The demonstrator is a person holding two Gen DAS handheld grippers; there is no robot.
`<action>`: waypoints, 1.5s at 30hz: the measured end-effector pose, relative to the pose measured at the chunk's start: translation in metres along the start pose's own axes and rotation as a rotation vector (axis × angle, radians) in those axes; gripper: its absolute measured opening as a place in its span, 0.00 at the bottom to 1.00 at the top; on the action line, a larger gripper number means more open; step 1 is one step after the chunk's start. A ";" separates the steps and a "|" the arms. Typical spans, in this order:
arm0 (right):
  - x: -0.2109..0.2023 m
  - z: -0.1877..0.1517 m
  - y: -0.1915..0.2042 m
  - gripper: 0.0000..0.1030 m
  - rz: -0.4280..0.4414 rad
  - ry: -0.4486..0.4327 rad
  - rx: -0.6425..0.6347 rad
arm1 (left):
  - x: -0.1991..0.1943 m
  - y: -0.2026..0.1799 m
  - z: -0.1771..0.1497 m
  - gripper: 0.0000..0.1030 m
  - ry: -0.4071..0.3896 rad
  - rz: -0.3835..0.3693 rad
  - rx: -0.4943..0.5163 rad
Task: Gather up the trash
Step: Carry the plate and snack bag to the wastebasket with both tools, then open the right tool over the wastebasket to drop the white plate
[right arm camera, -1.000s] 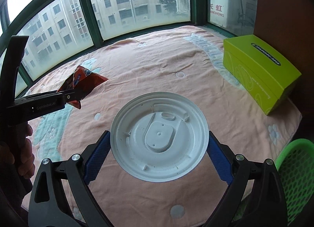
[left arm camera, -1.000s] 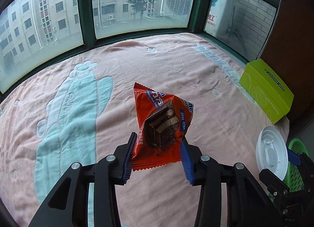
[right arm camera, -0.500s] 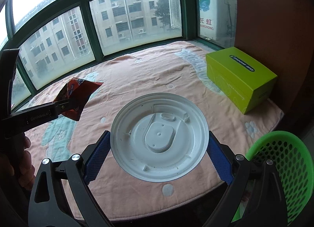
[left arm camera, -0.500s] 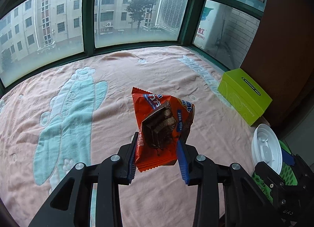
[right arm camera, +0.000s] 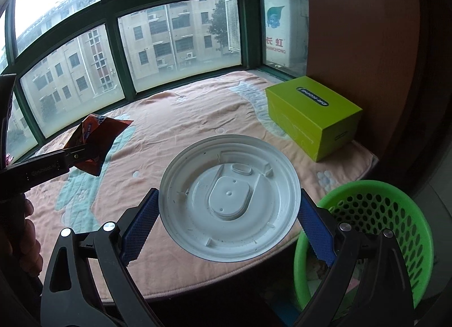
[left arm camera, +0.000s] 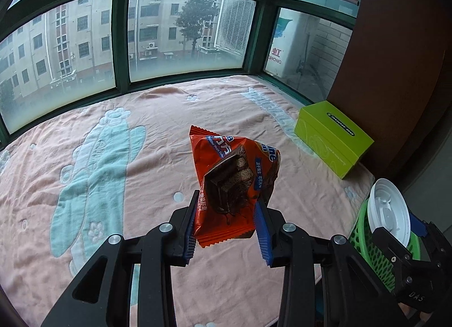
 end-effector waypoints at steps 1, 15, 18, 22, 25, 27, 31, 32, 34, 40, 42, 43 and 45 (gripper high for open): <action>-0.002 -0.001 -0.004 0.90 -0.011 -0.003 0.002 | -0.001 -0.003 0.000 0.34 -0.002 -0.004 0.003; -0.031 -0.012 -0.061 0.90 -0.129 -0.018 0.065 | -0.010 -0.040 0.001 0.34 -0.020 -0.048 0.058; -0.035 -0.016 -0.075 0.90 -0.151 -0.013 0.086 | -0.009 -0.049 0.000 0.34 -0.016 -0.060 0.071; -0.041 -0.022 -0.092 0.90 -0.182 -0.007 0.111 | -0.008 -0.063 -0.002 0.34 -0.011 -0.081 0.093; -0.045 -0.026 -0.105 0.90 -0.208 -0.004 0.130 | -0.007 -0.073 -0.002 0.34 -0.009 -0.095 0.105; -0.046 -0.029 -0.114 0.90 -0.224 0.000 0.140 | -0.007 -0.080 -0.002 0.34 -0.009 -0.103 0.116; -0.049 -0.036 -0.130 0.90 -0.250 0.010 0.169 | -0.007 -0.094 -0.001 0.34 -0.011 -0.122 0.136; -0.050 -0.039 -0.133 0.90 -0.257 0.013 0.175 | -0.007 -0.097 -0.001 0.34 -0.009 -0.127 0.141; -0.050 -0.041 -0.140 0.90 -0.265 0.018 0.184 | -0.007 -0.104 -0.002 0.34 -0.009 -0.134 0.152; -0.051 -0.049 -0.156 0.91 -0.287 0.027 0.210 | -0.007 -0.120 -0.003 0.34 -0.007 -0.153 0.178; -0.051 -0.052 -0.160 0.91 -0.290 0.029 0.219 | -0.007 -0.125 -0.003 0.34 -0.008 -0.160 0.186; -0.052 -0.053 -0.162 0.91 -0.292 0.028 0.224 | -0.008 -0.127 -0.003 0.34 -0.009 -0.164 0.190; -0.053 -0.054 -0.164 0.91 -0.296 0.026 0.230 | -0.009 -0.132 -0.003 0.34 -0.011 -0.172 0.198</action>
Point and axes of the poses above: each gripper's, at about its wrist camera, not at the fingertips, and x roughly the way its jaws point, y to its left, z to its top, the point moved 10 cm from there along x, roughly the way its jaws point, and after that the axes turned 3 degrees about -y, right-handed, at the moved point
